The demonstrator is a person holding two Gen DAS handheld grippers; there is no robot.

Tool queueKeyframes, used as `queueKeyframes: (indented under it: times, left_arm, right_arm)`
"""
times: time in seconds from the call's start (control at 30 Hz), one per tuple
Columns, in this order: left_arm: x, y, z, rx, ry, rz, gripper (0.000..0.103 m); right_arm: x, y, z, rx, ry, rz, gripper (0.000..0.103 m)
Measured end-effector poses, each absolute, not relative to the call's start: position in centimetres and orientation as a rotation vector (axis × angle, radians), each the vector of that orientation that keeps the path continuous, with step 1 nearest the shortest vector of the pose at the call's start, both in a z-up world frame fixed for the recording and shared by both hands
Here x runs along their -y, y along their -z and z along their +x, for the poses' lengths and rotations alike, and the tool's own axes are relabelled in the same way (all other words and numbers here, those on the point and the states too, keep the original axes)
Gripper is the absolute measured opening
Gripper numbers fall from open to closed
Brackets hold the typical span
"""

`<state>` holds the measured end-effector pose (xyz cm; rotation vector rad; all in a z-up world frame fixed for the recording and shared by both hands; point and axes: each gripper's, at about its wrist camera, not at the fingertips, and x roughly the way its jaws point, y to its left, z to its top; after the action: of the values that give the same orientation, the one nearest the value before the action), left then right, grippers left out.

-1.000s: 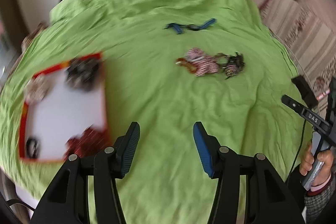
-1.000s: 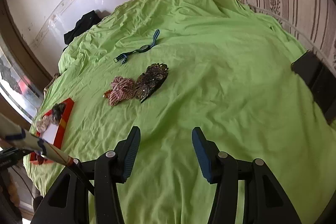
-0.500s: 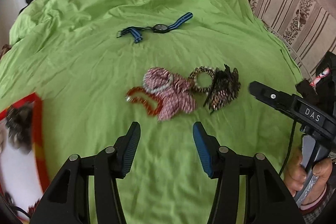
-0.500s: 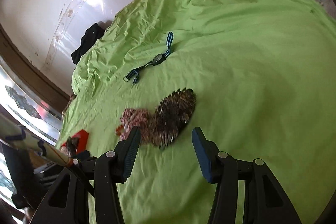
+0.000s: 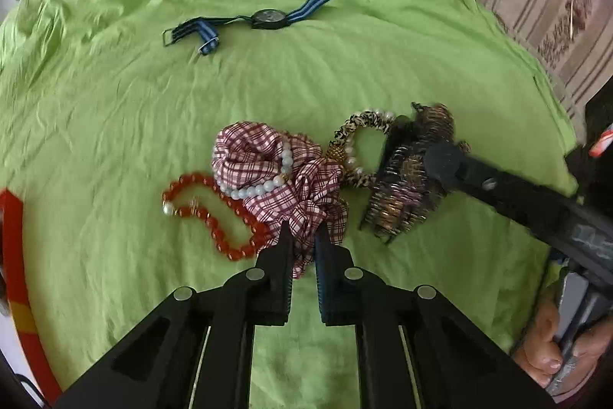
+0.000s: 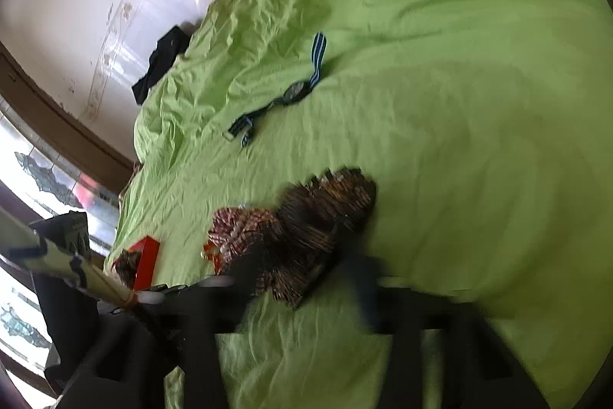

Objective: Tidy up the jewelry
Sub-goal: 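Grasp the red plaid scrunchie with the left gripper while the right grasps the gold butterfly clip, then carry the plaid scrunchie and gold clip into the tray and open both grippers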

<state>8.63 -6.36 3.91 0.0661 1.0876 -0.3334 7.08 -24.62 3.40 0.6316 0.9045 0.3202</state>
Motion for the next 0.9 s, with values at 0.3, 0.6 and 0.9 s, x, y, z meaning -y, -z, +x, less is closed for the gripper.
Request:
queueKeyframes:
  times: [0.3,0.6,0.9]
  left_arm:
    - [1.9,-11.1,1.6,-1.016,0.455,-0.103,0.008]
    - [-5.3,-15.0,-6.4,-0.971,0.511,-0.299,0.008]
    - [-14.3,-16.8,-10.5,-0.907,0.330,-0.341,0.008]
  right_arm:
    - [25.1,-5.7,4.0,-0.852,-0.275,0.621,0.007]
    - [24.4,-9.9,-3.5,-0.770,-0.295,0.661,0.007]
    - [20.2,-11.9,-8.9,-0.809,-0.326,0.570,0.007]
